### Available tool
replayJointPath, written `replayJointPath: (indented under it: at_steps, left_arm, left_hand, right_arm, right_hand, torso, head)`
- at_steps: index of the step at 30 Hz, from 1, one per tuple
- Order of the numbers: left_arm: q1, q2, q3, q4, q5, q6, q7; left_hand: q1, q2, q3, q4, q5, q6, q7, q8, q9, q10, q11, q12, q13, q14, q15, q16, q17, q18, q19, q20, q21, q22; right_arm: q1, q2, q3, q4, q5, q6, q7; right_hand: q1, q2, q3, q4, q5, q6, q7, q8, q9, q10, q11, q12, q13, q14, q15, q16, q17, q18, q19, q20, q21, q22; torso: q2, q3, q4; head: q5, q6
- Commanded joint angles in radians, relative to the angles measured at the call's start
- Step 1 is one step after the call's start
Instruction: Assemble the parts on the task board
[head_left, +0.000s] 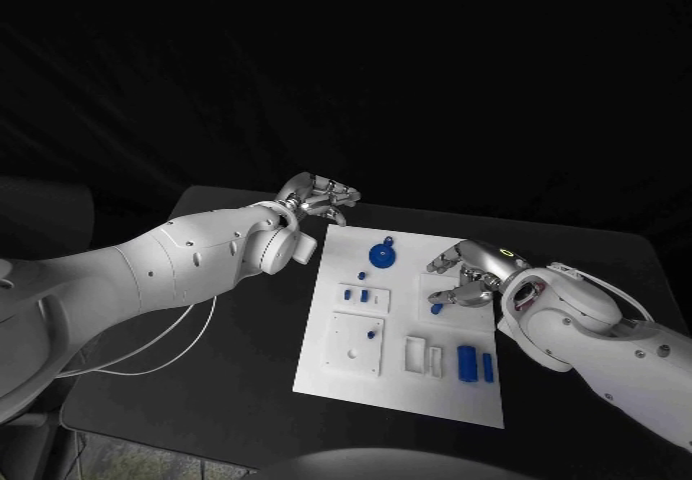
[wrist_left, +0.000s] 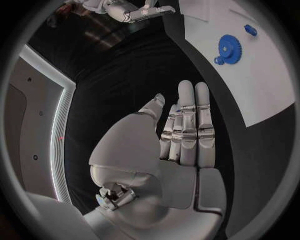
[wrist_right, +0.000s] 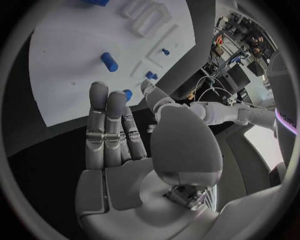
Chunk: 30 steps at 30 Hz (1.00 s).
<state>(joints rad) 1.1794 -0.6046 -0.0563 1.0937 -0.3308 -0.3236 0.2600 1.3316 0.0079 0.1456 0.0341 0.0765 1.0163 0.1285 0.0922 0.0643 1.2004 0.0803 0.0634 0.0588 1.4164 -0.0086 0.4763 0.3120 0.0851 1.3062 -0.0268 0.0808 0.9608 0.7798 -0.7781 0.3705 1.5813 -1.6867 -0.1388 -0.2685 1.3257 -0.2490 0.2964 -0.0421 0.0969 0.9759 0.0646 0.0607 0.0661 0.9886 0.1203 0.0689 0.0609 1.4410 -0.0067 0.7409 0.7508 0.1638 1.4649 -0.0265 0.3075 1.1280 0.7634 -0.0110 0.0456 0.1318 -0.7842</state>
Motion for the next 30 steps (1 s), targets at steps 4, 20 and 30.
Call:
replayJointPath:
  at_steps: [4, 20, 30]
  left_arm:
    - [-0.002, 0.003, 0.000, -0.001, 0.012, 0.015, 0.007]
    - [-0.004, 0.002, 0.000, -0.005, 0.023, 0.025, -0.001]
    - [-0.005, 0.001, 0.000, -0.006, 0.027, 0.027, -0.003]
  left_hand:
    - [0.003, 0.005, -0.006, -0.001, -0.003, -0.004, 0.001, 0.001, -0.001, -0.006, 0.000, -0.002, 0.001, -0.005, 0.002, 0.003, -0.001, -0.007, -0.003, 0.001, 0.002, 0.000]
    - [0.000, 0.007, -0.006, -0.002, -0.004, -0.007, 0.002, -0.001, -0.001, -0.006, 0.001, -0.002, 0.001, -0.004, 0.002, 0.001, -0.003, -0.007, -0.003, 0.001, 0.001, -0.001]
    - [0.000, 0.009, -0.006, -0.002, -0.003, -0.006, 0.001, 0.000, -0.001, -0.005, 0.000, -0.002, 0.001, -0.004, 0.002, 0.001, -0.003, -0.007, -0.003, 0.001, 0.001, -0.001]
  right_arm:
    - [-0.008, -0.001, -0.003, 0.001, -0.087, 0.105, -0.013]
    - [-0.024, 0.014, -0.068, -0.016, -0.242, 0.019, -0.026]
    - [-0.025, 0.024, -0.094, -0.030, -0.297, -0.006, -0.043]
  right_hand:
    - [0.012, -0.007, -0.003, 0.029, -0.020, -0.054, -0.003, 0.000, -0.005, -0.005, -0.001, 0.000, -0.002, 0.002, 0.007, 0.006, -0.013, 0.038, 0.042, 0.007, 0.027, -0.046]
    - [-0.049, 0.019, 0.169, -0.095, -0.041, 0.051, 0.005, 0.001, -0.003, 0.099, -0.029, 0.000, -0.002, 0.011, -0.008, 0.011, -0.026, 0.002, 0.041, -0.010, 0.071, -0.114]
    - [-0.083, 0.024, 0.278, -0.123, -0.043, 0.101, 0.021, 0.002, -0.002, 0.140, -0.036, -0.003, -0.002, 0.010, -0.012, 0.022, -0.034, -0.004, 0.039, -0.015, 0.088, -0.126]
  torso:
    - [0.000, -0.0002, 0.0015]
    - [0.001, -0.0009, 0.0015]
    - [0.002, -0.0021, 0.0019]
  head:
    - [-0.006, 0.006]
    - [-0.007, 0.010]
    - [-0.008, 0.008]
